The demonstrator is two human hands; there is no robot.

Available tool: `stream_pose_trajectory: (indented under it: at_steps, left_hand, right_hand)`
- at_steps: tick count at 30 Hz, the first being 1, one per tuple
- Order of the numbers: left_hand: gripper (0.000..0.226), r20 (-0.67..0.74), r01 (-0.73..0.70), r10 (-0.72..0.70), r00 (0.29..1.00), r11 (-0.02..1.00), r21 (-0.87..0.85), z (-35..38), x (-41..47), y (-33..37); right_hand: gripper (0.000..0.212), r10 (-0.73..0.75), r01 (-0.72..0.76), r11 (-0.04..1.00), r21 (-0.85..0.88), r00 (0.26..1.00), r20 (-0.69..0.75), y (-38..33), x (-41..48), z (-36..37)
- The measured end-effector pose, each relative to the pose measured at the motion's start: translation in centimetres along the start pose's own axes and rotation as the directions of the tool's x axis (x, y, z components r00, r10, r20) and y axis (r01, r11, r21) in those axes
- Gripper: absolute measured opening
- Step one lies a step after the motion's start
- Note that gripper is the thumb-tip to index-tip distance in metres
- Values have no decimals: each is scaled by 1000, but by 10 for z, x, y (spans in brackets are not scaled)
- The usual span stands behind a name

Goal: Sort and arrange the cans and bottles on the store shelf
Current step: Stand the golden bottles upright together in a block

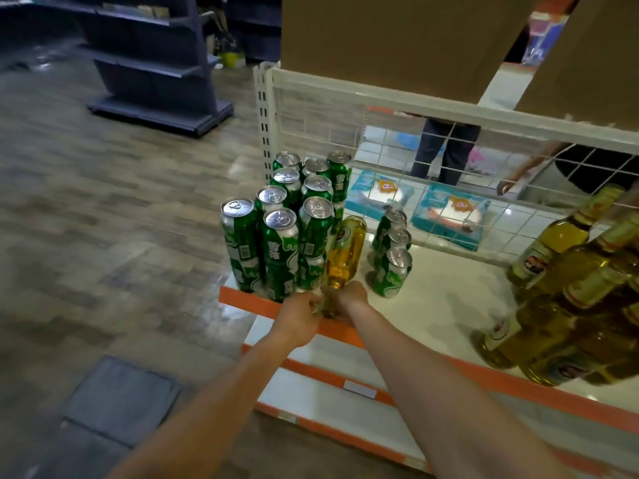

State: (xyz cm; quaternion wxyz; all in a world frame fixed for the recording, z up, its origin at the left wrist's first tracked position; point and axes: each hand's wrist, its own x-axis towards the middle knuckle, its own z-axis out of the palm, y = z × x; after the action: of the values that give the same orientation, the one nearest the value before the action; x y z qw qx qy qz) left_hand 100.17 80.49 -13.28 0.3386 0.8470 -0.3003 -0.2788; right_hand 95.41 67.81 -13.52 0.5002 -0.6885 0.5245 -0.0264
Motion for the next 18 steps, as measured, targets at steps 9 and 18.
stream_pose_trajectory:
  at_steps: [9,18]
  left_hand:
    - [41,-27,-2,3,1000,1000,29,-1,-9,3]
    - [50,-25,-90,94,995,989,117,18,12,61]
  right_hand:
    - [36,-71,67,972,-227,997,-8,4,-23,-45]
    - [29,-90,141,862,-486,988,127,-10,-59,-118]
